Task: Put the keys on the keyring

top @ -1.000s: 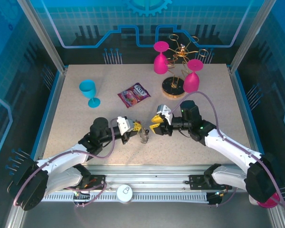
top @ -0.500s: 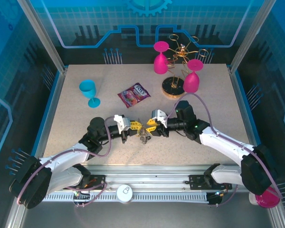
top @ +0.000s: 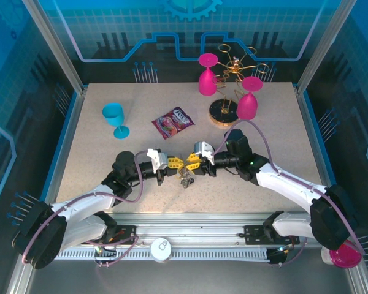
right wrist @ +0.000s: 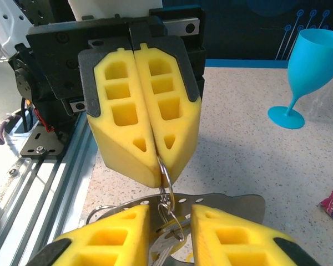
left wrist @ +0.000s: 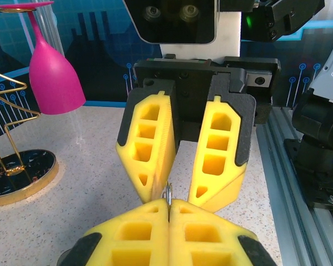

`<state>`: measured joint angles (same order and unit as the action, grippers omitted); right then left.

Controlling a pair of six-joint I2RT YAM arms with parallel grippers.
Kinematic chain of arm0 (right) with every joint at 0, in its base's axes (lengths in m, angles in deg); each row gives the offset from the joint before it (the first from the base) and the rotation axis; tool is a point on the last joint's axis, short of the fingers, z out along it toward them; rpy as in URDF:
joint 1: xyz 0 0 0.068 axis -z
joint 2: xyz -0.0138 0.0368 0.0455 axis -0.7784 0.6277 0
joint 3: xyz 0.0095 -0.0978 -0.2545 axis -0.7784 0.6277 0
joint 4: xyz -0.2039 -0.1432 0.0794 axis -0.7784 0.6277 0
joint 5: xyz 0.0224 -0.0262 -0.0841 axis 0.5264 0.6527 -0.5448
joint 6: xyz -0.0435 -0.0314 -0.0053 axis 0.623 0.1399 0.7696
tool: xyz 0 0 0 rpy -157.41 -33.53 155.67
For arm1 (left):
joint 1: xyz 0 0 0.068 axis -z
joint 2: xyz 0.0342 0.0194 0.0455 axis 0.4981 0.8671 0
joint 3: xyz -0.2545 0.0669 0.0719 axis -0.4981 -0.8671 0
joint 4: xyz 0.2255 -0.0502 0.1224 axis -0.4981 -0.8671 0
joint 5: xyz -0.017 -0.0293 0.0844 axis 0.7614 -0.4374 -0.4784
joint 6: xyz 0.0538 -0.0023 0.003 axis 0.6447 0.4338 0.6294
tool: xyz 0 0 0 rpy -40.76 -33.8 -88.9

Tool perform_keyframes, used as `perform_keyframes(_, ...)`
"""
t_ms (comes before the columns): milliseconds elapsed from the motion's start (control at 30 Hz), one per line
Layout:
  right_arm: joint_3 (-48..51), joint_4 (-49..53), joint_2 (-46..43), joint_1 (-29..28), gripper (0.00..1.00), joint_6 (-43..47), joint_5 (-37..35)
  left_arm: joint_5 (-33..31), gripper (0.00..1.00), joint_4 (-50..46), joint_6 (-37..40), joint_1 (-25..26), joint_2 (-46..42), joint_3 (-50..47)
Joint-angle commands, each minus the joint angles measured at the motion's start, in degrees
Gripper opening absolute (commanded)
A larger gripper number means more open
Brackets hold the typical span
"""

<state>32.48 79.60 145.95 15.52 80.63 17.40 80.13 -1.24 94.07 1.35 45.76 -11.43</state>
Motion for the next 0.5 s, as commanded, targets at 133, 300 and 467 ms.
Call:
perform_keyframes(133, -1.8, -3.2, 0.8, -0.7, 0.17, -1.3, 4.6, 2.4, 0.0, 2.2, -0.6, -0.3, 0.1, 0.0)
perform_keyframes(300, -2.5, -2.8, 1.5, -0.7, 0.0, -1.1, 5.1, 2.3, 0.0, 2.4, -1.0, -0.3, 0.4, 0.2)
perform_keyframes(467, -5.4, 3.8, 1.1, -0.8, 0.0, 1.5, 4.1, -1.8, 0.09, -6.3, 1.2, -0.3, -0.7, 2.6)
